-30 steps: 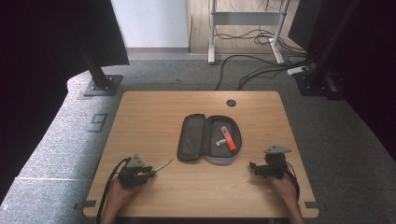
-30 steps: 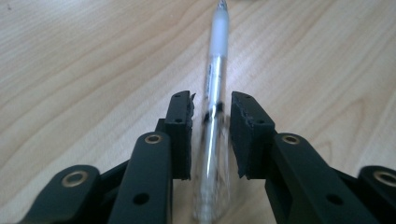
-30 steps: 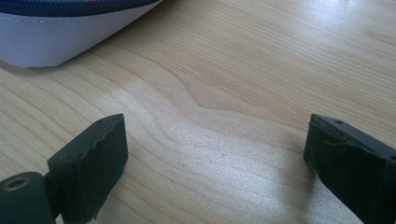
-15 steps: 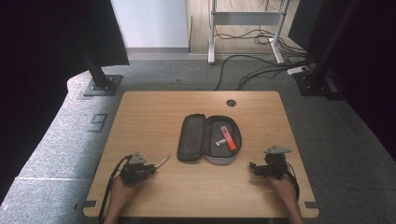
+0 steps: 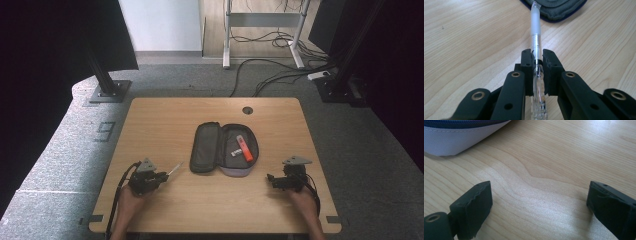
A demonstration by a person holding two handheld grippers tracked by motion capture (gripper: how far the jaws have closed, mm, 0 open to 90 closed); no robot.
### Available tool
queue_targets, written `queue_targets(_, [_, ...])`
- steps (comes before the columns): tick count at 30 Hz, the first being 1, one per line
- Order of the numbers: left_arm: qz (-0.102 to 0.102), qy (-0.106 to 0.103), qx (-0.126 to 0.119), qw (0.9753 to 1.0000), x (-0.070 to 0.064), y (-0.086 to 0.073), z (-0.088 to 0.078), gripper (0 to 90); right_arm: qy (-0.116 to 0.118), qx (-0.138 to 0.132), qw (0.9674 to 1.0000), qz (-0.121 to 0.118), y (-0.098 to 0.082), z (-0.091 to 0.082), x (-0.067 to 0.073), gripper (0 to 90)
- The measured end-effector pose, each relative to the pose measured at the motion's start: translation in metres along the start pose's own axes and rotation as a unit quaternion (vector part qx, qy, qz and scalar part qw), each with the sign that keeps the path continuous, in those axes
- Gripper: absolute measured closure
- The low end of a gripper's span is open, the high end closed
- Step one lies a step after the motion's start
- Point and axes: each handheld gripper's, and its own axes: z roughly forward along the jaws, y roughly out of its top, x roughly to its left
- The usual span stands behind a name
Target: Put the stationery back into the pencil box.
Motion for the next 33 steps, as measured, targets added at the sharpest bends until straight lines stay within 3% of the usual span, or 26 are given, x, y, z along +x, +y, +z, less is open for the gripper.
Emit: queue_targets(33, [0.001,-0.006,-0.014,0.9999,-0.004,0.043,0.006,79.9,0.0,0.0,1.0,0.0,0.0,0.0,0.0,6.2])
